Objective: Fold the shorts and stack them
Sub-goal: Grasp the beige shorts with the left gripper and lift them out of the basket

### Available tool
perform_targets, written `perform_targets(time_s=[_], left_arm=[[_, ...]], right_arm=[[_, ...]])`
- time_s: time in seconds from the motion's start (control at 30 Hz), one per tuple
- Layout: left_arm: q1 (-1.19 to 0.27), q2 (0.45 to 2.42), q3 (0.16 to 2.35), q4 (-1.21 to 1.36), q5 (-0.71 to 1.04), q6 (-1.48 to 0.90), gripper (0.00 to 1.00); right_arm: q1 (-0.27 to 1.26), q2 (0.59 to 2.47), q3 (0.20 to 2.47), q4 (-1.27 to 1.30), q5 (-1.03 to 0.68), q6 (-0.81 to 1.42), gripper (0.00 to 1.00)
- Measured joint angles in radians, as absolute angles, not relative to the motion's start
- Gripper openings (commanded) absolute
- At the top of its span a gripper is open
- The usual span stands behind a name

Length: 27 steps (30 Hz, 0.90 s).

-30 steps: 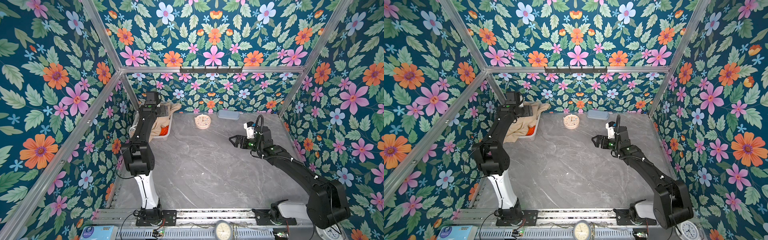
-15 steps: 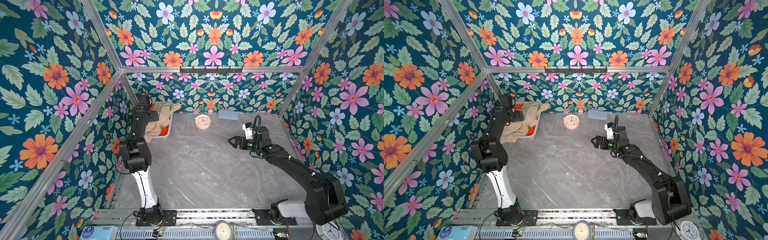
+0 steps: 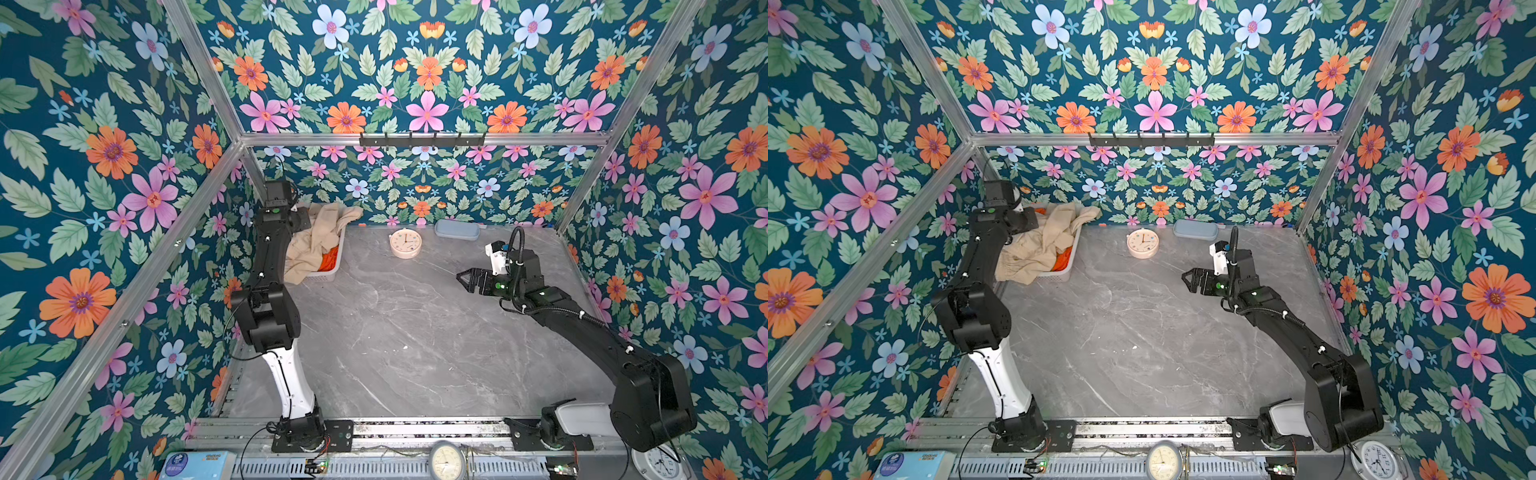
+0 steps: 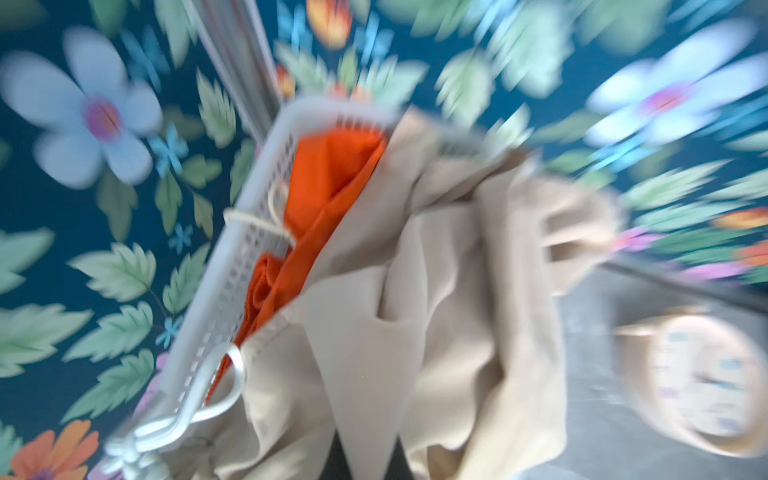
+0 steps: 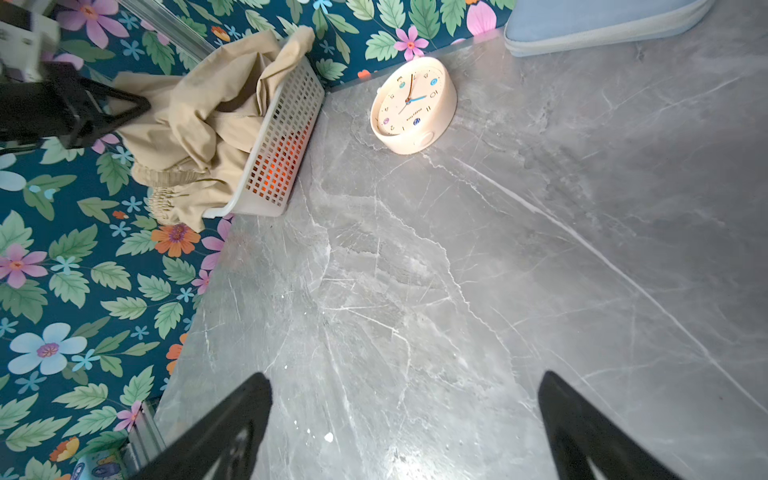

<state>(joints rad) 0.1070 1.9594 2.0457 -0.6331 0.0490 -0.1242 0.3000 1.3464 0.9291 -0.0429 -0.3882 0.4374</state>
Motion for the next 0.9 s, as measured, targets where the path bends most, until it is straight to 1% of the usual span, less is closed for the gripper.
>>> perform_targets(time_s=[0.23,0.43,0.57,0.7,0.73,0.77,0.8,0.83,0.9], left_arm=[[0.081,1.754,2.035,-0.485,0.265,-0.132,0.0],[0.003,1.663,2.041,-0.377,0.427,-0.153,0.0],[-0.106,1.649,2.046,-0.351,0.494,-0.156,0.0],[-0.269,1.647,1.992,-0.37,0.496,-0.119,0.01],[-0.304,1.645,1.958,-0.368,0.498,-0.107,0.1],[-0.334,1.644,1.914,-0.369,0.495,-0.102,0.31],[-0.354,1.644,1.872,-0.363,0.49,-0.102,0.63],[-0.373,1.645,1.813,-0.353,0.487,-0.109,0.98],[-0.399,1.652,1.698,-0.33,0.493,-0.149,1.0]], right_arm=[[0.3,1.349,0.98,-0.008,-0.397,0.472,0.99],[0.3,1.33,1.021,-0.006,-0.395,0.49,0.99],[0.3,1.298,1.032,-0.022,-0.361,0.493,0.99],[0.296,1.246,1.009,-0.062,-0.271,0.493,0.99],[0.29,1.23,0.994,-0.076,-0.245,0.498,0.99],[0.283,1.218,0.977,-0.09,-0.224,0.503,0.99],[0.276,1.207,0.963,-0.104,-0.204,0.509,0.99],[0.267,1.196,0.944,-0.119,-0.186,0.519,0.99],[0.255,1.169,0.909,-0.16,-0.15,0.533,0.99]])
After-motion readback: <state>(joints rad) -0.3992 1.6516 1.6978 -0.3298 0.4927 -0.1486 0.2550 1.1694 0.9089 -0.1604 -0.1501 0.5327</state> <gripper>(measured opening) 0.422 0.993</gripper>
